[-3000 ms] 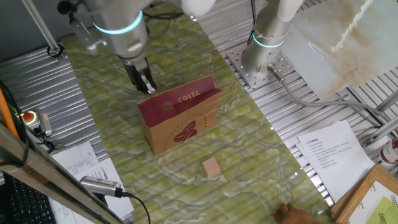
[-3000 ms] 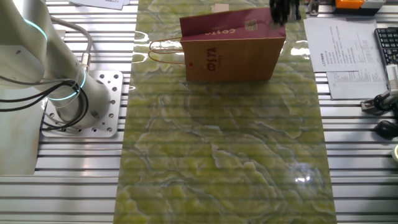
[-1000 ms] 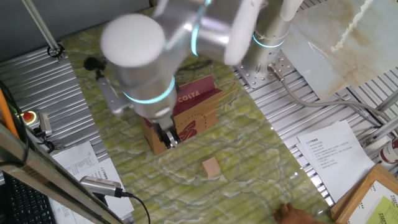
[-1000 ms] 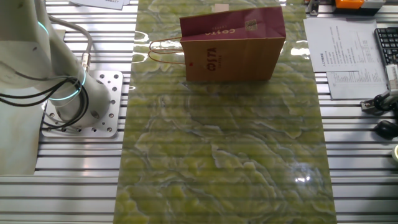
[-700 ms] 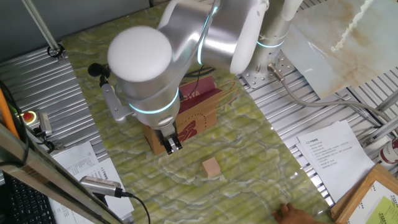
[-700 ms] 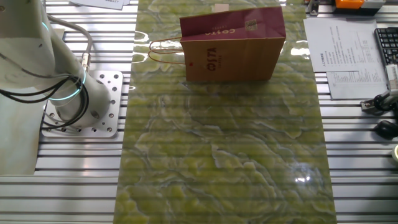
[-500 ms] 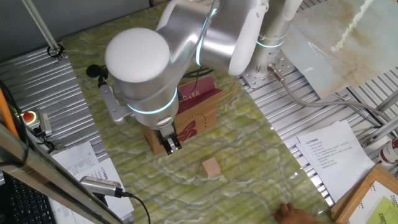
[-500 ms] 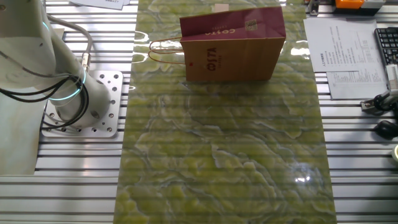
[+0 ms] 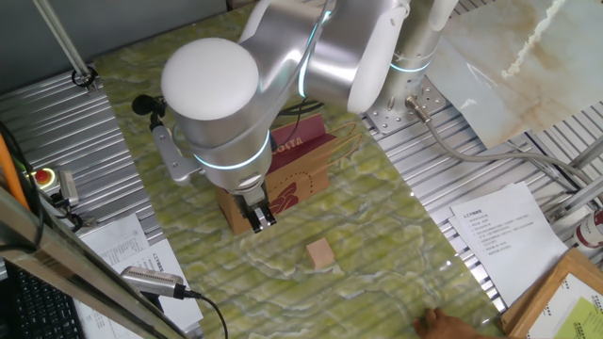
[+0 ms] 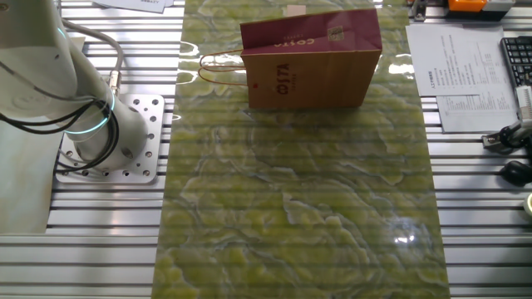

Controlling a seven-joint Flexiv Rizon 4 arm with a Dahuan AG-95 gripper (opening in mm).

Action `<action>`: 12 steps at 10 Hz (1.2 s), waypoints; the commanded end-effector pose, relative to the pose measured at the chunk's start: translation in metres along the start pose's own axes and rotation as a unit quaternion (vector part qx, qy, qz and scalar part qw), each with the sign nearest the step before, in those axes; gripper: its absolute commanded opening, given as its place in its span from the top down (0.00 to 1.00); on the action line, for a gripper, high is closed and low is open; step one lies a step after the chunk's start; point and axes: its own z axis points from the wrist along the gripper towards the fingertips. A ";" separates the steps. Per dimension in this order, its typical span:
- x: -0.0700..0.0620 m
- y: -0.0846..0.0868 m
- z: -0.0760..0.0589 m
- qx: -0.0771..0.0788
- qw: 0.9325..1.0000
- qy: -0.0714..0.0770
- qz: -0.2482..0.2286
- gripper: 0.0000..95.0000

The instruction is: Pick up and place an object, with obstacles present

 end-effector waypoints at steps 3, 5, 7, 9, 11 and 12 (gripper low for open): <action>0.001 -0.001 0.000 0.000 1.000 -0.001 0.000 1.00; 0.001 -0.001 0.000 0.000 1.000 -0.001 0.000 1.00; 0.001 -0.001 0.000 0.000 1.000 -0.001 0.000 1.00; 0.001 -0.001 0.000 0.000 1.000 -0.001 0.000 1.00; 0.001 -0.001 0.000 -0.010 1.000 -0.005 -0.012 0.60; 0.001 -0.001 0.000 -0.010 1.000 -0.004 -0.018 0.60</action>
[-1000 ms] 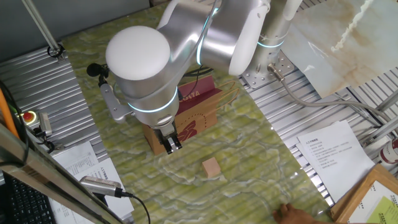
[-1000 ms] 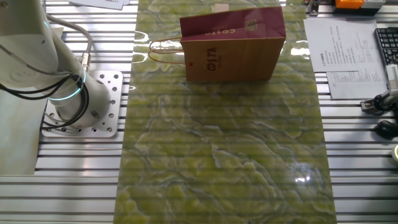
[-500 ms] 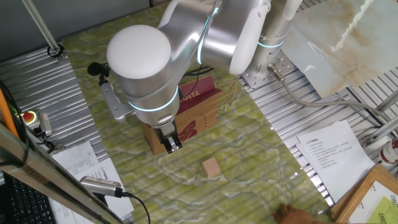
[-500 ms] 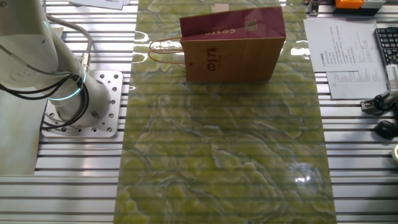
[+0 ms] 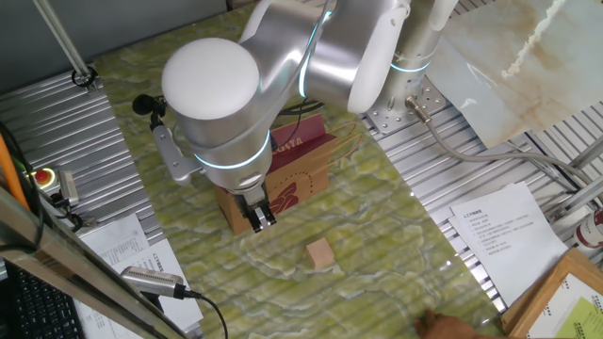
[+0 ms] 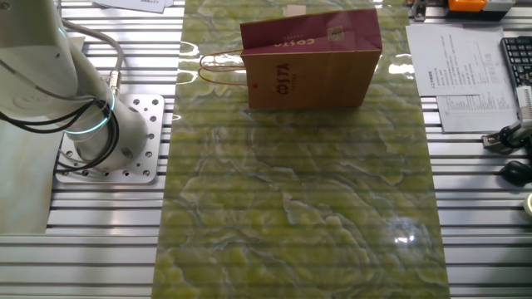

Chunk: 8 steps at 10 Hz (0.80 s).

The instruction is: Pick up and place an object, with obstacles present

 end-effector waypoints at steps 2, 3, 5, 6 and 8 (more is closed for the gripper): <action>0.001 -0.001 0.000 -0.004 1.000 -0.001 -0.014 0.60; 0.001 0.000 0.000 -0.005 1.000 -0.001 -0.015 0.60; 0.001 0.000 0.001 -0.005 1.000 -0.001 -0.016 0.60; 0.002 0.000 0.002 -0.005 1.000 -0.001 -0.018 0.60; 0.003 0.000 0.005 -0.005 1.000 -0.001 -0.019 0.60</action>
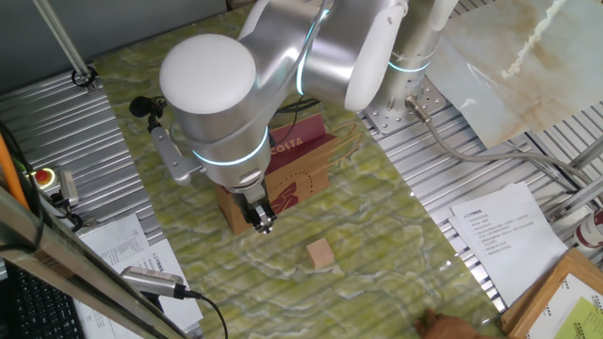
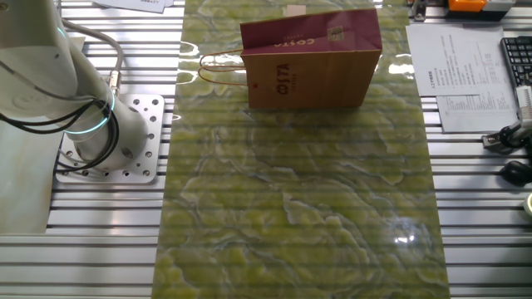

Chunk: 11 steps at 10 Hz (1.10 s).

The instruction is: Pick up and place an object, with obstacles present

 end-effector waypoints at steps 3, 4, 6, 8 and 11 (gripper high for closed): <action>0.002 0.002 0.004 0.000 1.000 -0.002 0.000 0.60; 0.003 0.005 0.007 0.000 1.000 -0.003 0.000 0.60; 0.005 0.010 0.010 0.001 1.000 -0.003 -0.001 0.60; 0.010 0.021 0.021 0.003 1.000 -0.004 0.005 0.60; 0.013 0.027 0.033 0.003 1.000 -0.008 0.006 0.60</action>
